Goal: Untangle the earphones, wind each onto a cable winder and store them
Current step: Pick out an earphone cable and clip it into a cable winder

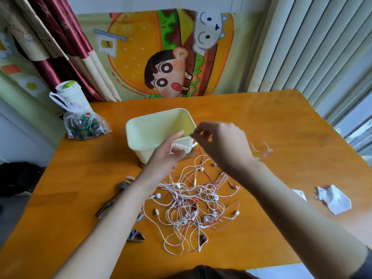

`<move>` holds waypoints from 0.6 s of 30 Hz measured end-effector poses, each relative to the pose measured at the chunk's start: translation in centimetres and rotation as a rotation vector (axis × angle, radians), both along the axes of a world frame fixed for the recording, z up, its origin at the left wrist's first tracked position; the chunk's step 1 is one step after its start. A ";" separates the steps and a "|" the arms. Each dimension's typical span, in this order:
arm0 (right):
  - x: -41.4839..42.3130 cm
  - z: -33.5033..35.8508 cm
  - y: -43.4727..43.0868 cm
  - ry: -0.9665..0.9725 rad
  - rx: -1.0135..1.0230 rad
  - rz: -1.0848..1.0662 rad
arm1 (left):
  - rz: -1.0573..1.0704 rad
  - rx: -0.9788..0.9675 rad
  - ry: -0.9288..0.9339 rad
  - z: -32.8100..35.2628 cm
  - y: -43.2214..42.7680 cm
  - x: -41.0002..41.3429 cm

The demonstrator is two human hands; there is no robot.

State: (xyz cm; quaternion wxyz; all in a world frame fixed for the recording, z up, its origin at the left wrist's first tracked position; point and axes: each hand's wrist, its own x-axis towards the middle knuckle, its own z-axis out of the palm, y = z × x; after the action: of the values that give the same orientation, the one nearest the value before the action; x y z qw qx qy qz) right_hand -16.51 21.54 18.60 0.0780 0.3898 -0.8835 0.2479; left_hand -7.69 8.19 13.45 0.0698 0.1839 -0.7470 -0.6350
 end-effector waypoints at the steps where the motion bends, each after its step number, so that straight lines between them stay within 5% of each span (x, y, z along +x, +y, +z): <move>1: 0.2 -0.9 -0.1 -0.038 0.041 0.017 | -0.030 -0.011 -0.002 -0.1 0.4 0.0; 8: -0.1 -5.3 1.0 -0.382 -0.058 0.153 | 0.087 -0.108 -0.036 -2.1 -0.3 0.6; 18: -3.5 -9.6 5.5 -0.481 0.269 -0.005 | 0.451 -0.088 -0.189 -6.0 -4.3 2.5</move>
State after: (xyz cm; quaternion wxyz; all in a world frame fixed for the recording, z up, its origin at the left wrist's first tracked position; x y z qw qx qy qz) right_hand -20.02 27.09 8.96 -0.1857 0.3245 -0.9025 0.2138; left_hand -5.18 3.90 7.40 0.1475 0.4016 -0.7170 -0.5503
